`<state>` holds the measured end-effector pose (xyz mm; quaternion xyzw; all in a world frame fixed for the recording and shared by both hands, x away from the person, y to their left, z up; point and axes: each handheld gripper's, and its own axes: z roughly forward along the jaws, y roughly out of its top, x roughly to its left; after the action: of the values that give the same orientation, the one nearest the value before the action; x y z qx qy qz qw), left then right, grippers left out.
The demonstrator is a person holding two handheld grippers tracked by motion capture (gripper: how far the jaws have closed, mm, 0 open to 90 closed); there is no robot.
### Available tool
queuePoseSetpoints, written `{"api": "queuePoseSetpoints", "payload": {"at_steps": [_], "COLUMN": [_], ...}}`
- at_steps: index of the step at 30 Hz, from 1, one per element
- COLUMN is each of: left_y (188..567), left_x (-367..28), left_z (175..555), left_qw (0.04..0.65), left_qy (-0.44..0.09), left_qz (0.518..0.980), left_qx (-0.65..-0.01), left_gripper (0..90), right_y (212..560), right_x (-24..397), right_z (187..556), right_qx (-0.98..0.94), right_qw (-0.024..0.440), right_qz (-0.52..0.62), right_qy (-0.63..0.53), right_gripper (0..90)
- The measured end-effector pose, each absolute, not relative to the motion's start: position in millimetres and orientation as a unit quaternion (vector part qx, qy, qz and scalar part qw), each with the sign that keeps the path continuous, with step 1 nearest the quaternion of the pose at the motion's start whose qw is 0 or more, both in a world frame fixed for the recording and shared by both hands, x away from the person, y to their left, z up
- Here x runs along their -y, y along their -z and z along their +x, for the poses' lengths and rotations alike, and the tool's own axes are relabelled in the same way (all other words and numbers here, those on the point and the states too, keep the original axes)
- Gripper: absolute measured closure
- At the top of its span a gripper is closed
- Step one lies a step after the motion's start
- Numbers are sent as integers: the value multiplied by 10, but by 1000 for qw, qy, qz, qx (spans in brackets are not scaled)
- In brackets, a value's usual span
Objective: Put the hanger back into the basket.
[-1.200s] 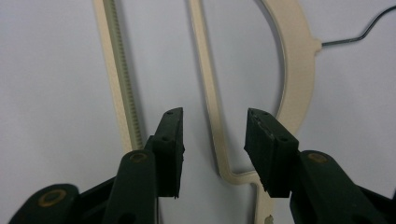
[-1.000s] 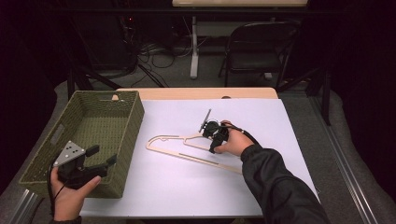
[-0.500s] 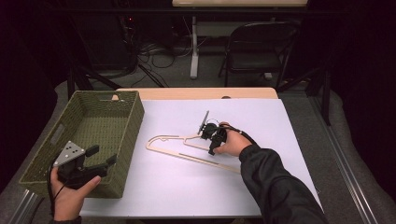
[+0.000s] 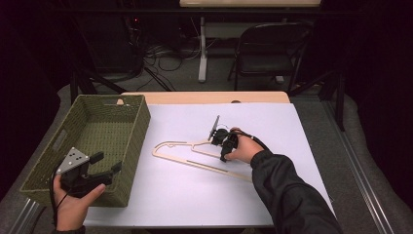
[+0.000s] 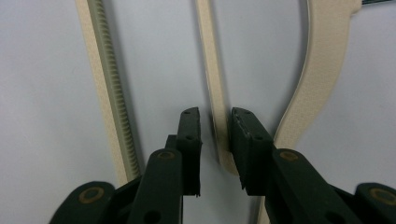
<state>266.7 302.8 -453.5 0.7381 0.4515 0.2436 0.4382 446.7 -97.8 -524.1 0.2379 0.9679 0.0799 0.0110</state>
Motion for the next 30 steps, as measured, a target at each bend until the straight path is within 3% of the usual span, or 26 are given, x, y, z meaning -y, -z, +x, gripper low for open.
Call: {"api": "queuePoseSetpoints", "payload": {"at_steps": [6, 20, 30], "left_y": [4536, 4521, 4492], "left_x": [-3027, -3018, -2908], "left_z": [2668, 2654, 2639], "left_qw": [438, 440, 443], "left_qy": [-244, -247, -243], "left_qz": [739, 738, 746], "left_qx": [-451, -449, -434], "left_gripper": [245, 252, 260], "right_y": [5262, 5225, 5200], "right_x": [972, 1007, 1106], "right_z": [4461, 4352, 4184], "right_qx": [-970, -980, -981], "right_qw": [14, -13, 36], "right_qz": [231, 187, 167], "right_qy": [-71, -62, -86], "right_gripper": [820, 854, 856]}}
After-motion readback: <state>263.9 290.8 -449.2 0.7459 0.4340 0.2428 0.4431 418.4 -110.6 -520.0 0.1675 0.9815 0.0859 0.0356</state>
